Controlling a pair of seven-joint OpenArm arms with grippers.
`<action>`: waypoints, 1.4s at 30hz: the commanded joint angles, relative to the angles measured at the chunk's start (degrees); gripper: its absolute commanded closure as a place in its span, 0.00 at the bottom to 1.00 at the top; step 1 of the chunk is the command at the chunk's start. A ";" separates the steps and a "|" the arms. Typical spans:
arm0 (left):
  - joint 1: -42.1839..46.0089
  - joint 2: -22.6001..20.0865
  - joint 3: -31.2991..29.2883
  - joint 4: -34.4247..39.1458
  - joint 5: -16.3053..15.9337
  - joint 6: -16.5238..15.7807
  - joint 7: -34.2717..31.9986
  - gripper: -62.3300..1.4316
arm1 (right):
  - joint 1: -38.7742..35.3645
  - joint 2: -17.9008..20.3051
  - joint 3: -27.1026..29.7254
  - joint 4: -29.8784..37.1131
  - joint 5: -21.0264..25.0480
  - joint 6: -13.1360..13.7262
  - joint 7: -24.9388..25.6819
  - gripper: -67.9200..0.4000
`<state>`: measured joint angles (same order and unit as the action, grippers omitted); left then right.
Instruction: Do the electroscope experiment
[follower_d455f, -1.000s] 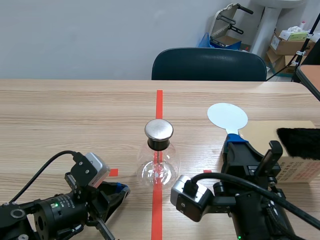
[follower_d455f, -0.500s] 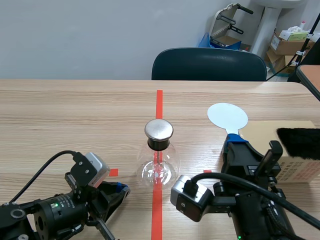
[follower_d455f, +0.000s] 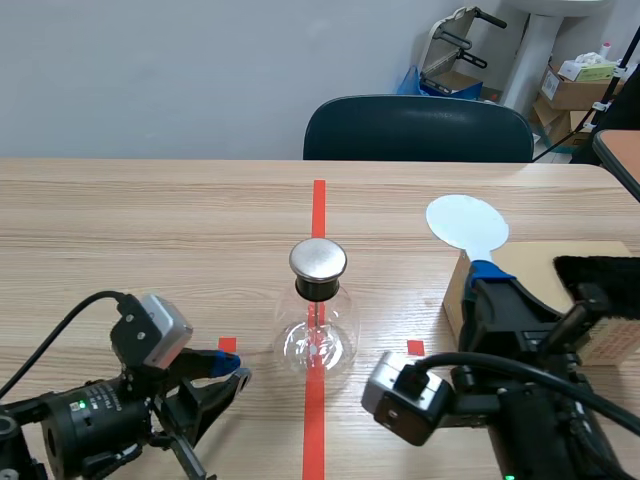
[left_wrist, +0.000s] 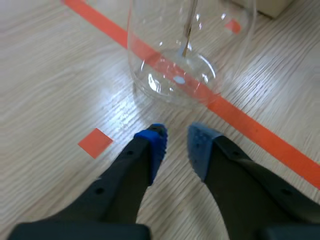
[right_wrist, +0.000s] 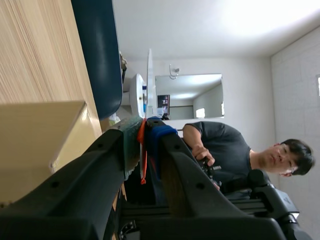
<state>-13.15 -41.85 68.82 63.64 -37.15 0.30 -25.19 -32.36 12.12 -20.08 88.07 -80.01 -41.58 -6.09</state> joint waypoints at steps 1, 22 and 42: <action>0.00 -1.03 -0.48 3.23 0.00 -0.09 -0.81 0.65 | -1.57 -1.29 2.97 0.85 0.85 -2.23 3.04 0.98; -0.02 -20.02 -0.48 26.14 -0.44 -0.04 -0.74 0.22 | -0.11 -8.02 20.87 -4.81 11.34 -3.28 30.23 0.98; -0.02 -39.17 -0.81 40.81 -4.28 -0.09 -5.20 0.22 | 3.23 -7.98 20.65 -9.07 4.94 2.86 20.79 0.98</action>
<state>-13.17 -80.36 68.66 103.20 -41.21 0.32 -29.15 -30.02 4.10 0.62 78.15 -75.24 -38.28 14.98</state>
